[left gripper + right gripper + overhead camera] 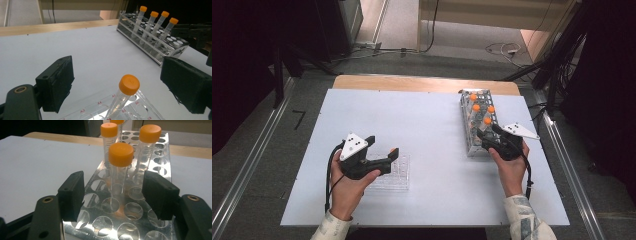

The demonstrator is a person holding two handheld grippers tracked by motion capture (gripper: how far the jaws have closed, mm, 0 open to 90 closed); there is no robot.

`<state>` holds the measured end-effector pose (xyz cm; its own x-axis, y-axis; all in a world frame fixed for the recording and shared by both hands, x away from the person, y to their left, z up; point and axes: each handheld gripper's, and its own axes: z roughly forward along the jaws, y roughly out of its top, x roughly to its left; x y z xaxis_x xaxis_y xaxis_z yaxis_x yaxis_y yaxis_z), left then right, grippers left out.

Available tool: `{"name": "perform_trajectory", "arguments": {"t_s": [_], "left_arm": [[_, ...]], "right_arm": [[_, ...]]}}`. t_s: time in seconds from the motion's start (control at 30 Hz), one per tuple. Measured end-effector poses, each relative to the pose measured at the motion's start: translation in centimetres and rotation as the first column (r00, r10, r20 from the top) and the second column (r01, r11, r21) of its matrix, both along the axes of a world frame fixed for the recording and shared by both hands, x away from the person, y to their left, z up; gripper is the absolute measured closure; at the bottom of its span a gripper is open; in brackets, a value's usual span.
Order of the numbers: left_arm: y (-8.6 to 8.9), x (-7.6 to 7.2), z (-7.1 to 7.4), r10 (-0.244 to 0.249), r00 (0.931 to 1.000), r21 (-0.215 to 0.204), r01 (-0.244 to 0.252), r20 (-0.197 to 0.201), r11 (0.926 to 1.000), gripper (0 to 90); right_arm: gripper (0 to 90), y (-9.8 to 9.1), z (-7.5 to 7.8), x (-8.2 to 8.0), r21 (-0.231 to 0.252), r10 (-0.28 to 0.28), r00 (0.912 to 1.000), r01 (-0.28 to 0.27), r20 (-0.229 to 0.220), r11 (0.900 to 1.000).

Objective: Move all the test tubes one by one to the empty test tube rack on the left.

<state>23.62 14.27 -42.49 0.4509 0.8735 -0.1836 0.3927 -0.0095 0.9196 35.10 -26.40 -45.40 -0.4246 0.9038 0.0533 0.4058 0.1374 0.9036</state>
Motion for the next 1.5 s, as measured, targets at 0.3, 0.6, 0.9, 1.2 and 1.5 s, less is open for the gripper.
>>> {"name": "perform_trajectory", "arguments": {"t_s": [0.3, 0.6, 0.9, 1.2, 1.5], "left_arm": [[0.1, 0.0, 0.0, 0.008, 1.0000, 0.001, -0.008, 0.005, 1.0000, 11.9], [0.2, 0.0, 0.0, 0.010, 0.9999, 0.003, -0.010, 0.004, 0.9999, 12.0], [0.1, 0.1, -0.1, 0.009, 1.0000, 0.005, -0.009, -0.001, 0.9999, 12.0], [0.2, 0.1, -0.1, 0.013, 0.9999, 0.008, -0.013, -0.006, 0.9999, 12.0], [0.2, 0.1, -0.2, 0.014, 0.9999, 0.012, -0.014, -0.009, 0.9998, 11.9]], "right_arm": [[45.9, 0.2, -0.6, 0.9, -0.020, -0.006, 1.0000, 0.006, 0.007, 0.9998], [58.9, 0.4, -0.9, 1.3, -0.033, -0.007, 0.9999, 0.007, 0.015, 0.9994], [71.2, 0.4, -0.9, 1.5, -0.031, 0.005, 0.9996, -0.004, 0.027, 0.9995], [71.5, 0.4, 0.7, 1.3, -0.023, 0.011, 0.9977, -0.009, 0.067, 0.9997], [71.6, 0.2, 4.0, -0.1, -0.006, 0.018, 0.9918, -0.017, 0.127, 0.9998]]}}
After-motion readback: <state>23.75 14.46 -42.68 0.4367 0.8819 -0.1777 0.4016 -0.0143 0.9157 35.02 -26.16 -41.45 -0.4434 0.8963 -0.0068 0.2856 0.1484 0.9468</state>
